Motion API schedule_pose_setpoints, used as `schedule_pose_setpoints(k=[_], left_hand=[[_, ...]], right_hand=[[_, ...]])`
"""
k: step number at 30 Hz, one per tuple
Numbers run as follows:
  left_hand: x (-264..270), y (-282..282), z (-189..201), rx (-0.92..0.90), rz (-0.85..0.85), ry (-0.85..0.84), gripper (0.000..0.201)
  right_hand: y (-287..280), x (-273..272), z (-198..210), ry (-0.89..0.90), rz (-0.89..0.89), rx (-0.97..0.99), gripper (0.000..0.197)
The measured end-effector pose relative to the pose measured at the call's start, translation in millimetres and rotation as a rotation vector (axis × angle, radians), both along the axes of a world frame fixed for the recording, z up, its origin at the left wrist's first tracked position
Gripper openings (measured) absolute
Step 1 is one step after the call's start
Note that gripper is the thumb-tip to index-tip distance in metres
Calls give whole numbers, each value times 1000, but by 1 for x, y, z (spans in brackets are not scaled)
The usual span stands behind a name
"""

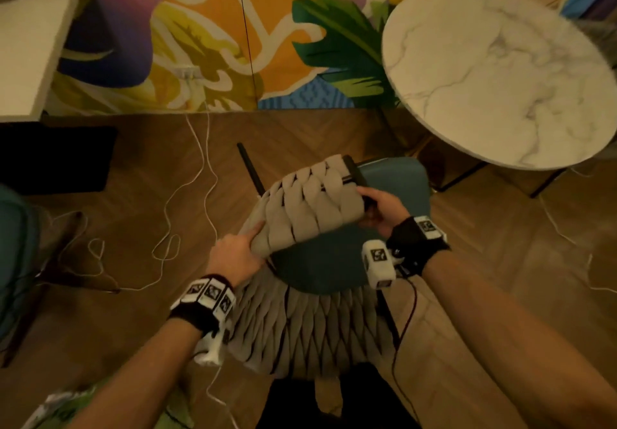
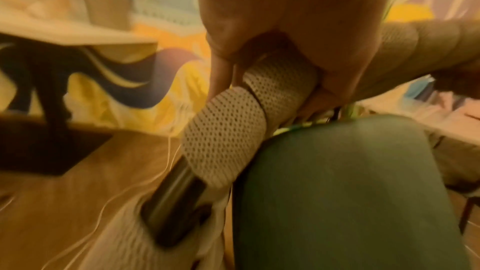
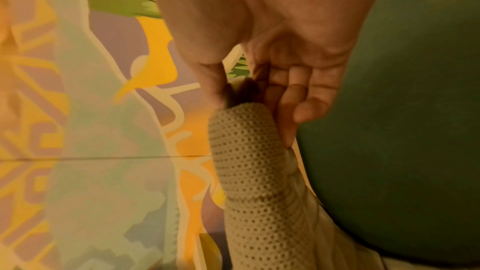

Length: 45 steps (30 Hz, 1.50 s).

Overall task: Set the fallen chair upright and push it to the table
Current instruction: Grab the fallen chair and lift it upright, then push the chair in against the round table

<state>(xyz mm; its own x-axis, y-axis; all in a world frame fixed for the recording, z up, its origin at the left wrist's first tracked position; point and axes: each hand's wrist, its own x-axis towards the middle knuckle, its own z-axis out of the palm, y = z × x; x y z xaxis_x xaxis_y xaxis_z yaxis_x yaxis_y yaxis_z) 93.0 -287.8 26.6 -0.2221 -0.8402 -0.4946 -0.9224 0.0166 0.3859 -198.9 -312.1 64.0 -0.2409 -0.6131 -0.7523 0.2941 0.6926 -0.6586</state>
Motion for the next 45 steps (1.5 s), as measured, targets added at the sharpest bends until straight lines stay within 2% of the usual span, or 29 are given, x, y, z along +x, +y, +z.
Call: schedule_pose_setpoints(k=[3,4,6,8,12,14,17,19,20,21,23,25,27,31,33,36,39,41,42,44,45], left_hand=[[5,-33,12,-105,-29,-95,72],[10,-32,10,-131,47,-66,72],[26,-15,-5,-88,324,104,75],[50,12,-28,11,582,232,78],[88,25,-88,171,807,175,73],[87,19,-101,212,750,84,56],[80,11,-81,208,599,13,34],[85,13,-61,123,582,65,30],[90,21,-57,93,638,147,28],[93,34,-51,90,719,268,31],[101,77,-58,159,887,467,56],[97,110,-69,221,969,317,57],[93,113,-76,260,990,156,52],[92,100,-75,290,925,203,38],[96,99,-75,295,867,168,45],[102,94,-78,309,835,161,66],[108,88,-84,333,832,145,60],[109,85,-83,326,801,146,56],[109,84,-83,318,784,154,56],[110,79,-82,319,770,151,56],[110,78,-81,327,775,144,56]], right_hand=[[-31,3,2,-44,-114,18,24],[-37,6,0,-57,-133,45,19],[-47,12,-2,-45,-152,104,18],[-52,15,-10,-36,-166,153,34],[-45,15,-36,11,-205,208,52],[-41,10,-48,33,-223,223,53],[-39,0,-46,23,-240,194,49],[-49,-10,-34,-27,-204,175,48],[-56,-17,-29,-58,-179,164,48],[-64,-20,-20,-79,-170,156,46],[-78,-17,-4,-70,-130,160,30],[-84,-3,6,-72,-90,156,18],[-92,4,3,-87,-109,144,20],[-108,-16,-8,-64,-214,122,29],[-107,-23,-18,-53,-199,118,27],[-101,-17,-32,-77,-168,88,29],[-77,-4,-40,-101,-135,3,31],[-37,-4,-66,-41,-105,68,27],[-8,-6,-84,66,-20,150,25],[63,-12,-114,358,320,383,17],[102,-17,-129,387,421,509,5]])
